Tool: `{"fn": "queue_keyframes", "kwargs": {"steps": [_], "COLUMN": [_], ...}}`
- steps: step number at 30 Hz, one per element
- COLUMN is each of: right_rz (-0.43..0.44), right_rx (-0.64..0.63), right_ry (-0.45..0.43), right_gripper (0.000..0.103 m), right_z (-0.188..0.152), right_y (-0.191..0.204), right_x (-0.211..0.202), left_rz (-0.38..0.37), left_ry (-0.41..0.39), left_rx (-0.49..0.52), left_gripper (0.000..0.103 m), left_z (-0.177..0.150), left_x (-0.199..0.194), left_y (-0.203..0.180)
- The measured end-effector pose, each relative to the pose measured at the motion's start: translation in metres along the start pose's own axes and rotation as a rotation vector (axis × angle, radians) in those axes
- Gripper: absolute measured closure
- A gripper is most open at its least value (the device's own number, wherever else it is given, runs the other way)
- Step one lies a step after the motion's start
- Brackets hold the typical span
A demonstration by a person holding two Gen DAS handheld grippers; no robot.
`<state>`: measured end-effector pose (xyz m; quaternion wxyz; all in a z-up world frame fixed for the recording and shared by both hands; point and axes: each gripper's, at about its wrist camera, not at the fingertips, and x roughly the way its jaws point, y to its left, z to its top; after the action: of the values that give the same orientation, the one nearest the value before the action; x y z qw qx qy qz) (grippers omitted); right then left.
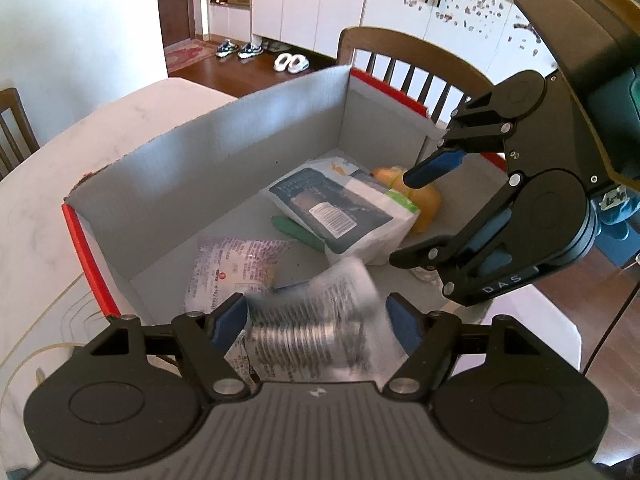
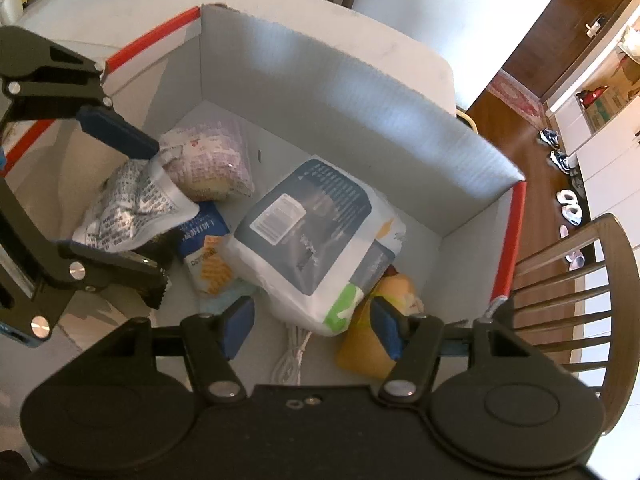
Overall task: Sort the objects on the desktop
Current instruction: 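Lower the white packet into the box with the left tool while the right tool lowers the wipes pack, then open both tools and move them back from the box to the table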
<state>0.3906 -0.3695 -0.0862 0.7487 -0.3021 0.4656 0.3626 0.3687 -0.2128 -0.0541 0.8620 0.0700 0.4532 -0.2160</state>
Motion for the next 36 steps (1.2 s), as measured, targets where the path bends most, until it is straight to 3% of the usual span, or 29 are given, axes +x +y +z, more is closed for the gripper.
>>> {"fn": "queue_keyframes", "kwargs": {"steps": [4, 6, 9, 17, 26, 36], "right_rz": [0.007, 0.011, 0.027, 0.051, 0.090, 0.086], "right_rx": [0.014, 0.026, 0.026, 0.068, 0.143, 0.209], "right_ry": [-0.024, -0.036, -0.054, -0.090, -0.147, -0.213], "right_gripper": [0.038, 0.038, 0.024, 0.024, 0.011, 0.009], "right_z": [-0.003, -0.005, -0.010, -0.017, -0.027, -0.034], "right_y": [-0.001, 0.000, 0.004, 0.013, 0.012, 0.027], "right_x": [-0.010, -0.016, -0.026, -0.050, -0.072, -0.098], "left_rz": [-0.015, -0.021, -0.030, -0.045, -0.047, -0.034], "left_ry": [-0.039, -0.056, -0.079, -0.132, -0.188, -0.242], "left_rx": [-0.010, -0.010, -0.016, -0.025, -0.052, -0.070], "left_gripper": [0.026, 0.019, 0.019, 0.019, 0.019, 0.015], "left_z": [0.002, 0.004, 0.004, 0.002, -0.008, -0.027], "left_x": [-0.012, -0.018, -0.026, -0.049, -0.076, -0.109], "left_y": [-0.002, -0.004, -0.007, -0.010, -0.006, 0.001]}}
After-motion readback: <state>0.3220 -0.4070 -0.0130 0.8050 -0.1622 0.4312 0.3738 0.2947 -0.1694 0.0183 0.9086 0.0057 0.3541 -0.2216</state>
